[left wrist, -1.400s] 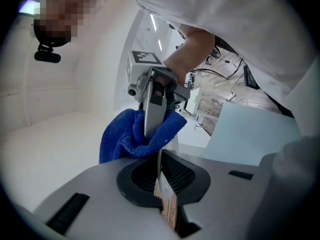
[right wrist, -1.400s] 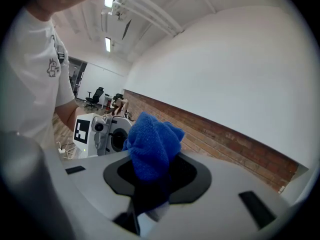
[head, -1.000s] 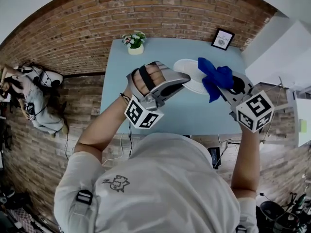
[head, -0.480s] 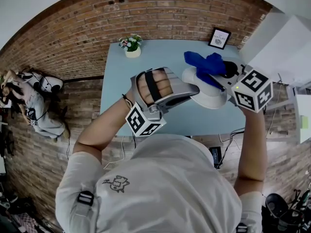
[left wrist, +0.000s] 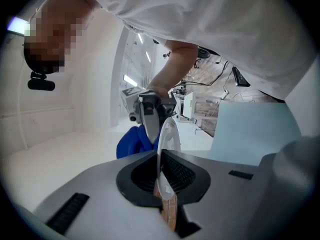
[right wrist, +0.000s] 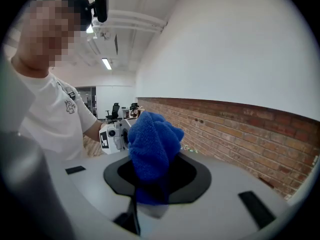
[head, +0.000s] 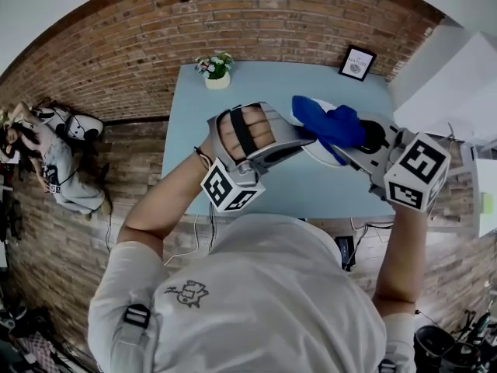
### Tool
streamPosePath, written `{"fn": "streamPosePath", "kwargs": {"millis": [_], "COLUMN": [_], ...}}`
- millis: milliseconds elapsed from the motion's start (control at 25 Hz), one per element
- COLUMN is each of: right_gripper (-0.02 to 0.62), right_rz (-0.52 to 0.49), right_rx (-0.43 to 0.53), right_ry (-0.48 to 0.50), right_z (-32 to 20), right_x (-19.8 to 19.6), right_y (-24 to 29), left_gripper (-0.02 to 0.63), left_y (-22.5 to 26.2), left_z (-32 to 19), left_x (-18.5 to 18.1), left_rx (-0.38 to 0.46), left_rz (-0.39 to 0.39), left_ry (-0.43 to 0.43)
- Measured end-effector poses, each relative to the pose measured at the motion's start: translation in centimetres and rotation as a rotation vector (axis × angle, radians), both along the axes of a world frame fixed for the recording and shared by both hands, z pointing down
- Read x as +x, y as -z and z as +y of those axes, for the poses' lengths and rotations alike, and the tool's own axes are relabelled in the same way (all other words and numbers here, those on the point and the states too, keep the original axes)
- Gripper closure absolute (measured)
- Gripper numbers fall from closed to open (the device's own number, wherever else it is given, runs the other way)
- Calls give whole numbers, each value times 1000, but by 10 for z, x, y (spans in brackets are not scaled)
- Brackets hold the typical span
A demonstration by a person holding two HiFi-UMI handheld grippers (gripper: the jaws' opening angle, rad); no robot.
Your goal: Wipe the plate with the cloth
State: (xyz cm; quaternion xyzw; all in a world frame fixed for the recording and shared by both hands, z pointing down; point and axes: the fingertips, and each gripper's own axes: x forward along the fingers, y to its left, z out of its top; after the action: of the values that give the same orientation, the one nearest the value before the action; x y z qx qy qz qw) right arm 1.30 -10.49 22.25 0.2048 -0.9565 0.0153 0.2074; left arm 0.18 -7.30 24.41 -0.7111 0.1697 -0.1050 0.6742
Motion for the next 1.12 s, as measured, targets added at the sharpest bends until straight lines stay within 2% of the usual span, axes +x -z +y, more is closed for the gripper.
{"fn": "streamPosePath", "kwargs": {"millis": [280,520,640,800,960,1120], "right_gripper": [476,477,477,477,477,477], "right_rz": [13,76,97,139,105,69], "right_rx": [-41,-78,-84,-61,-41,-40], "right_ry": [-126,-224,-203,-139,-71,-63], "right_z": [-16,-48,-48,-40,-17,-7], "right_x": [44,65,56,28,2,1], "right_y": [-20,-42,-44,-41,-30,-23], "left_gripper": [588,586,588,586,586,588], "left_y": [4,2,-4,-10,-17,-18], "left_z": [-15,15,28,30,20,4], "left_x": [-17,0,11,18,17,8], "left_rx": [-29,-24,-27,-24,-41,-46], "left_rz": [27,6,-7,-34,-44,-34], "left_ry": [40,-38,-77,-88,-64,-24]}}
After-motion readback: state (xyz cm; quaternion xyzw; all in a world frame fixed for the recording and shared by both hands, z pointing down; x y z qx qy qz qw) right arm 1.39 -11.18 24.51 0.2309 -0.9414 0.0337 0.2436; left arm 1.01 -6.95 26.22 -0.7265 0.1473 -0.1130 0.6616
